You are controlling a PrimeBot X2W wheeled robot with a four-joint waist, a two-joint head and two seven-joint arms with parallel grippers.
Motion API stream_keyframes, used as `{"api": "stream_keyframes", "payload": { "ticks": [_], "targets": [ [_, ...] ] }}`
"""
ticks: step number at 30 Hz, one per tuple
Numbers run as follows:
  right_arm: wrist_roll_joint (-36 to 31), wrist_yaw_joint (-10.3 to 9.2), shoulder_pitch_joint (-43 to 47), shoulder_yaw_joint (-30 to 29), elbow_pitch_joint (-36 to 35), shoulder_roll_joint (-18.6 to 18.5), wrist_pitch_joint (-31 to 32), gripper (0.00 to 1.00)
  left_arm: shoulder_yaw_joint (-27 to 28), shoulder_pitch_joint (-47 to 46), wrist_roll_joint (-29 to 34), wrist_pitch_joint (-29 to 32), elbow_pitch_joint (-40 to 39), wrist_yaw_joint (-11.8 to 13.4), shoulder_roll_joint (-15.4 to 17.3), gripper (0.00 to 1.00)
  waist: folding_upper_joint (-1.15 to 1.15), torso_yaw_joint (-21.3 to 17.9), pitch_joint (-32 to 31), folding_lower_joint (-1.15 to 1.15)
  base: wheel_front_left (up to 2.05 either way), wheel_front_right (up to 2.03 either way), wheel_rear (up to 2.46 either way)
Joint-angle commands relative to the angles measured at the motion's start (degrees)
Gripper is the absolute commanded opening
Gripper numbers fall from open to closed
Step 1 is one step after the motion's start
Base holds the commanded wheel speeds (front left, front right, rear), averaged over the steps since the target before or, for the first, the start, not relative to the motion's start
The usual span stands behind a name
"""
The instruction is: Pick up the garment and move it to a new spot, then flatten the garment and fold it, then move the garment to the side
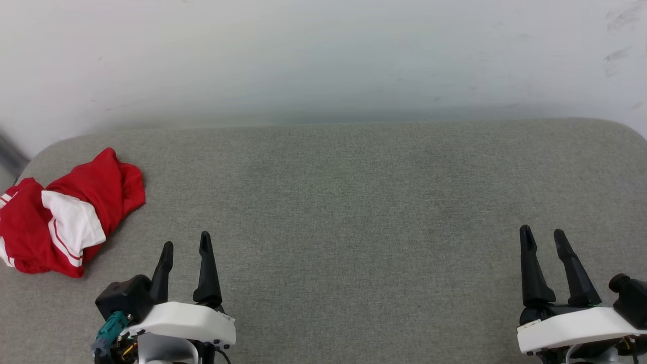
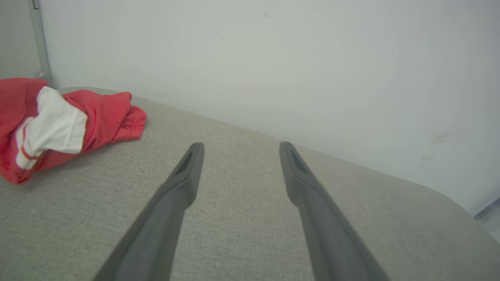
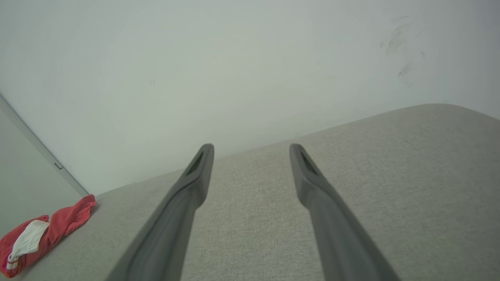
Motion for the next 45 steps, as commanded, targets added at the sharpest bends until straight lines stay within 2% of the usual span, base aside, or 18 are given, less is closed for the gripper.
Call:
{"api": "stream_keyframes", "payload": {
  "ticks": [1, 20, 45],
  "targets": [
    [-1.5, 0.02, 0.2, 0.2, -0.8, 0.0, -0.5, 1.0, -0.3, 0.3, 1.4, -0.5, -0.8, 0.2, 0.4, 1.0, 0.0, 0.0, 0.0, 0.0, 0.0, 0.0, 0.0],
    [-9.9, 0.01, 1.0, 0.6, -1.6, 0.0, -2.9, 1.0, -0.8, 1.3, 9.9, -2.9, -1.2, -0.8, 0.2, 1.0, 0.0, -0.1, 0.1, 0.0, 0.0, 0.0, 0.0],
    [-13.9, 0.01, 2.6, 0.8, -1.8, 0.0, -5.5, 1.0, -0.6, 2.7, 17.4, -5.4, -1.6, -1.0, -0.2, 1.0, 0.0, 0.0, 0.1, 0.0, 0.0, 0.0, 0.0]
  ]
}}
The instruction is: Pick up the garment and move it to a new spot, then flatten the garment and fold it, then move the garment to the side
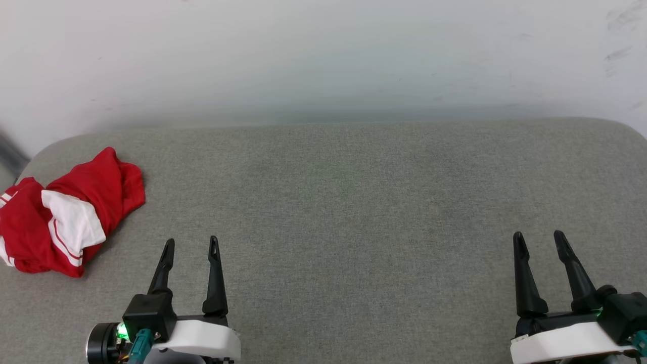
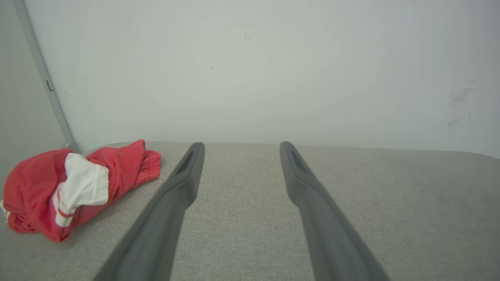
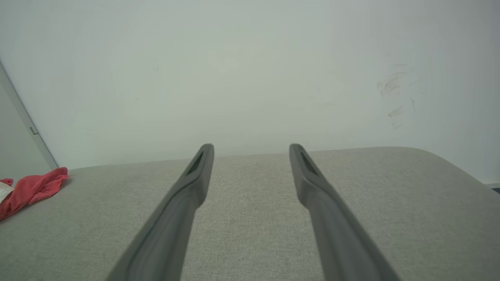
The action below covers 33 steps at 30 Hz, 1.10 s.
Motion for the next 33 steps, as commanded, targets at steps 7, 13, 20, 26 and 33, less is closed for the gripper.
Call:
{"api": "stream_keyframes", "payload": {
  "ticks": [7, 13, 20, 26, 33],
  "targets": [
    [0.7, -0.01, 0.7, 0.1, 0.2, 0.1, -0.4, 1.0, -0.1, 0.6, -1.0, -0.4, 0.3, -0.3, -0.1, 1.0, 0.0, 0.0, 0.0, 0.0, 0.0, 0.0, 0.0],
    [1.6, 0.0, 0.8, 0.1, 0.6, 0.1, -0.4, 1.0, 0.1, 0.7, -1.8, -0.4, 0.7, -0.7, -0.1, 1.0, 0.0, 0.0, -0.1, 0.0, 0.0, 0.0, 0.0],
    [2.0, 0.0, 0.9, 0.0, 0.7, 0.1, -0.4, 1.0, 0.3, 0.4, -2.1, -0.4, 1.1, -0.9, 0.0, 1.0, 0.0, 0.4, -0.1, 0.0, 0.0, 0.0, 0.0],
    [1.4, 0.0, 1.1, 0.2, 0.5, 0.1, -0.4, 1.0, 0.5, 0.0, -2.2, -0.4, 1.2, -0.9, -0.1, 1.0, 0.0, 2.2, 0.3, 0.0, 0.0, 0.0, 0.0],
    [1.1, -0.01, 1.2, 0.1, 0.5, 0.1, -0.4, 1.0, 1.0, -0.3, -2.1, -0.4, 1.4, -0.7, 0.0, 1.0, 0.0, 6.2, 0.7, 0.0, 0.0, 0.0, 0.0]
  ]
}}
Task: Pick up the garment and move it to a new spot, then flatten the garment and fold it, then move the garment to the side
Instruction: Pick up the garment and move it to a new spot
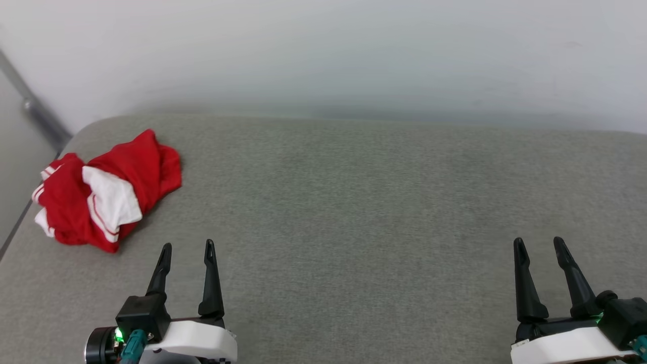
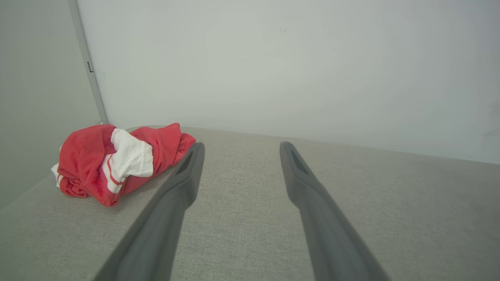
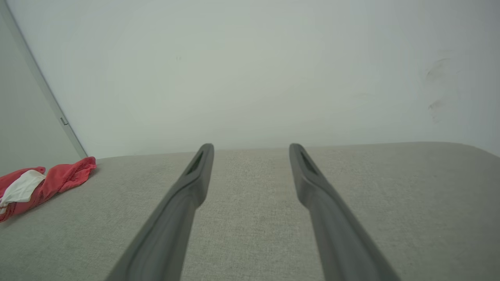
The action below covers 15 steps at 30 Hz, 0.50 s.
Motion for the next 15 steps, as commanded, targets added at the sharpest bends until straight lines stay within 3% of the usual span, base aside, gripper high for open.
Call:
{"api": "stream_keyframes", "payload": {
  "ticks": [1, 15],
  "targets": [
    [0.0, -0.01, 0.3, 0.0, -0.1, 0.1, -0.1, 1.0, 0.2, -0.4, 0.2, -0.2, 0.1, 0.0, 0.0, 1.0, 0.0, 1.6, 0.3, 0.0, 0.0, 0.0, 0.0],
    [-0.7, -0.01, 0.0, 0.0, -0.2, 0.1, -0.1, 1.0, 1.0, -1.2, -0.4, -0.2, 0.4, 0.2, -0.1, 1.0, 0.0, 13.4, 1.6, 0.0, 0.0, 0.0, 0.0]
  ]
}}
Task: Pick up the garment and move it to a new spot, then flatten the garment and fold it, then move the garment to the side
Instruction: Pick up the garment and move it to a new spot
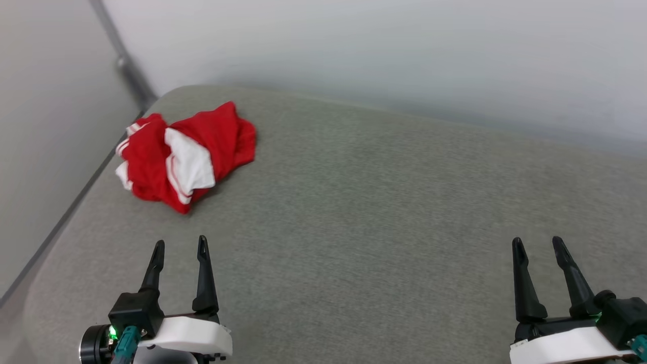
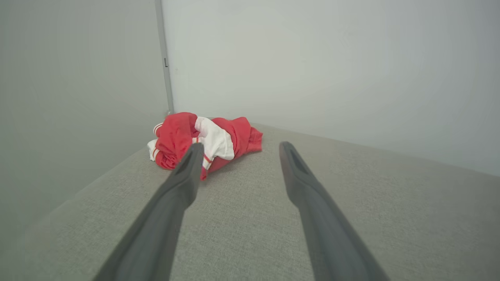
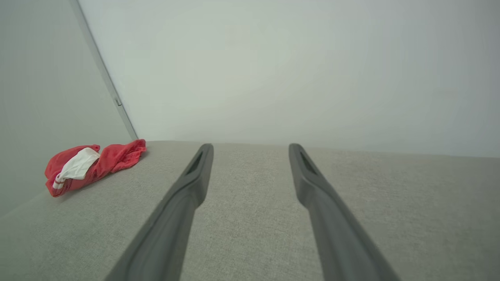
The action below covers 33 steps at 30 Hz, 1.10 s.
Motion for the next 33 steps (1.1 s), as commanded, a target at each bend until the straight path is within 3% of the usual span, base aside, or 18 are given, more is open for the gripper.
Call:
{"api": "stream_keyframes", "payload": {
  "ticks": [1, 9, 17, 27, 33],
  "targets": [
    [-0.2, -0.02, -0.1, 0.2, -0.1, 0.1, -0.1, 1.0, 0.1, -0.5, -0.1, -0.2, 0.0, 0.2, 0.0, 1.0, 0.0, 2.9, 0.5, 0.0, 0.0, 0.0, 0.0],
    [-1.0, -0.02, -0.8, 0.8, -0.2, 0.1, -0.1, 1.0, 1.5, 0.2, -0.8, -0.2, -0.1, 0.7, 0.0, 1.0, 0.0, 9.0, 0.8, 0.0, 0.0, 0.0, 0.0],
    [-1.2, -0.02, -0.3, 0.8, -0.1, 0.1, -0.1, 1.0, 2.9, 0.8, -1.4, -0.2, -0.6, 0.9, 0.0, 1.0, 0.0, 12.6, 0.8, 0.0, 0.0, 0.0, 0.0],
    [-1.8, -0.02, -0.8, 1.3, -0.1, 0.1, -0.1, 1.0, 3.6, 0.5, -1.5, -0.2, -0.4, 0.9, 0.0, 1.0, 0.0, 13.0, 1.5, 0.0, 0.0, 0.0, 0.0],
    [-3.2, -0.02, -1.5, 1.0, -0.5, 0.1, -0.1, 1.0, 6.1, -5.2, 0.4, -0.2, -0.3, -2.0, 0.0, 1.0, 0.0, 11.9, 3.7, 0.0, 0.0, 0.0, 0.0]
  ]
}}
